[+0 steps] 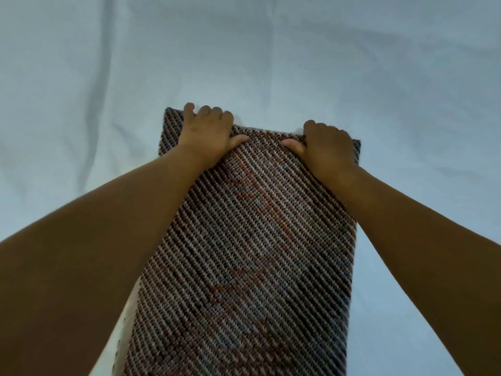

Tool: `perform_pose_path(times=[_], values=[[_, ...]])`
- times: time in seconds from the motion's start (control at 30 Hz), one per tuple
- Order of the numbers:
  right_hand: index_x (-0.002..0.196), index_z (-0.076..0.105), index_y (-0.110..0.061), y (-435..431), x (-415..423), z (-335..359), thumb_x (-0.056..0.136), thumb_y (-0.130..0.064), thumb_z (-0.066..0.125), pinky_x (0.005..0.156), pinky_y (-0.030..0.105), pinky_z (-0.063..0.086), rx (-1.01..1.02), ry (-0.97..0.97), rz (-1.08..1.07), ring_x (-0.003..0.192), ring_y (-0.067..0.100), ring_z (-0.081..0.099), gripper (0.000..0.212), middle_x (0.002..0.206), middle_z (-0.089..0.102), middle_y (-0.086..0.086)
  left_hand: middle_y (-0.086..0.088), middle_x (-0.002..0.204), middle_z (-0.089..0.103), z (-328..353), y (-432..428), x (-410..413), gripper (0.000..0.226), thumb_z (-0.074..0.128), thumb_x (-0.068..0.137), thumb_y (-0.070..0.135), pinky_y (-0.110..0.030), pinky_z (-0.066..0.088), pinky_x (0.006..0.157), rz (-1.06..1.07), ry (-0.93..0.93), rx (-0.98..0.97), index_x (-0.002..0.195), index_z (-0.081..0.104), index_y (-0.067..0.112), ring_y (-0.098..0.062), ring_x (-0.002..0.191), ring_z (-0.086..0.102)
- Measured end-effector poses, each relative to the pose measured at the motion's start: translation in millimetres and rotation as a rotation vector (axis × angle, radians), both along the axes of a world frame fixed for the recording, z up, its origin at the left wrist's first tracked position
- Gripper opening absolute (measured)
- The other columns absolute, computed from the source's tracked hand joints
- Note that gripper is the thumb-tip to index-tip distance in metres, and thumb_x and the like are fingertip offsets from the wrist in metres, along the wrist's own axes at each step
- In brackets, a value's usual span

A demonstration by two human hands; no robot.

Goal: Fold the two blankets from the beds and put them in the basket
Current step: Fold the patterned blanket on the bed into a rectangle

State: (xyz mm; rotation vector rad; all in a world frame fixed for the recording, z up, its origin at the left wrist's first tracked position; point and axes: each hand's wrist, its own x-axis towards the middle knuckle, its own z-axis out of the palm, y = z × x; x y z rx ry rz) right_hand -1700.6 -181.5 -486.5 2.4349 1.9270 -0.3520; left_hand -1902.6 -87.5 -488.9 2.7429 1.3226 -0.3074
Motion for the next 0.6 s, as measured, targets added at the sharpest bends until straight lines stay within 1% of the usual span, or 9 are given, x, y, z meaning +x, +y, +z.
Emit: perform_pose_path(times=[0.07, 0.17, 0.23, 0.3, 0.37, 0.43, 0.5, 0.53, 0.6], values=[[0.105, 0.054, -0.010, 8, 8, -5, 0.086, -0.064, 0.036, 0.065, 0.035, 0.038, 0.015, 0.027, 0.050, 0.085, 0.033, 0.061, 0.060, 0.096, 0.067, 0.012, -0.020, 0.100, 0.062, -5, 11, -3, 0.064, 0.030, 0.089, 0.059, -0.048, 0.032, 0.093, -0.040, -0.038, 0.072, 0.100, 0.055, 0.001, -0.036, 0.096, 0.055], [0.100, 0.055, -0.009, 21, 22, -17, 0.087, -0.063, 0.036, 0.062, 0.034, 0.037, 0.077, 0.022, 0.039, 0.081, 0.033, 0.061, 0.058, 0.090, 0.066, 0.012, -0.020, 0.095, 0.062, -19, 23, -1, 0.061, 0.032, 0.090, 0.058, -0.046, 0.035, 0.087, -0.017, -0.067, 0.126, 0.095, 0.054, 0.000, -0.035, 0.089, 0.056], [0.090, 0.054, -0.008, 20, 23, -29, 0.089, -0.060, 0.036, 0.062, 0.035, 0.037, 0.108, 0.046, -0.025, 0.082, 0.031, 0.058, 0.054, 0.088, 0.063, 0.011, -0.019, 0.100, 0.061, -31, 21, 2, 0.061, 0.031, 0.090, 0.058, -0.046, 0.034, 0.087, 0.020, -0.068, 0.122, 0.099, 0.054, 0.002, -0.034, 0.093, 0.054], [0.090, 0.055, -0.007, 12, 20, -42, 0.093, -0.053, 0.034, 0.065, 0.036, 0.034, 0.173, 0.039, -0.059, 0.086, 0.031, 0.054, 0.050, 0.091, 0.061, 0.012, -0.016, 0.101, 0.062, -38, 18, 3, 0.067, 0.023, 0.088, 0.062, -0.046, 0.033, 0.089, 0.033, -0.053, 0.112, 0.104, 0.056, 0.006, -0.033, 0.094, 0.054], [0.089, 0.056, -0.006, 7, 18, -46, 0.094, -0.047, 0.035, 0.070, 0.037, 0.032, 0.238, 0.000, -0.080, 0.088, 0.032, 0.051, 0.047, 0.093, 0.059, 0.014, -0.012, 0.093, 0.064, -35, 23, 3, 0.082, 0.011, 0.082, 0.071, -0.048, 0.031, 0.095, 0.015, 0.013, 0.120, 0.101, 0.063, 0.011, -0.032, 0.092, 0.056], [0.089, 0.056, -0.006, 3, 20, -40, 0.093, -0.046, 0.035, 0.074, 0.039, 0.033, 0.254, -0.024, -0.079, 0.089, 0.033, 0.050, 0.046, 0.093, 0.059, 0.015, -0.010, 0.083, 0.065, -24, 28, 0, 0.095, 0.001, 0.072, 0.082, -0.054, 0.021, 0.104, 0.044, 0.098, 0.109, 0.092, 0.068, 0.017, -0.032, 0.091, 0.057], [0.090, 0.056, -0.004, -4, 25, -36, 0.093, -0.049, 0.037, 0.071, 0.038, 0.033, 0.241, -0.034, -0.034, 0.084, 0.035, 0.053, 0.049, 0.089, 0.061, 0.017, -0.007, 0.072, 0.063, -16, 33, -9, 0.100, -0.004, 0.064, 0.088, -0.053, 0.018, 0.105, 0.075, 0.153, 0.104, 0.091, 0.069, 0.026, -0.029, 0.085, 0.058], [0.089, 0.056, -0.003, -9, 28, -35, 0.092, -0.051, 0.037, 0.068, 0.037, 0.032, 0.230, -0.040, -0.010, 0.077, 0.035, 0.055, 0.052, 0.084, 0.063, 0.017, -0.004, 0.064, 0.060, -15, 36, -15, 0.099, -0.004, 0.063, 0.089, -0.050, 0.024, 0.100, 0.094, 0.154, 0.098, 0.091, 0.069, 0.027, -0.026, 0.075, 0.057], [0.090, 0.052, -0.004, -15, 35, -34, 0.090, -0.058, 0.035, 0.061, 0.034, 0.028, 0.182, -0.068, 0.027, 0.060, 0.030, 0.051, 0.056, 0.068, 0.061, 0.013, 0.000, 0.052, 0.048, -13, 42, -29, 0.092, 0.001, 0.065, 0.088, -0.041, 0.034, 0.081, 0.144, 0.098, 0.097, 0.076, 0.062, 0.019, -0.020, 0.055, 0.045]])
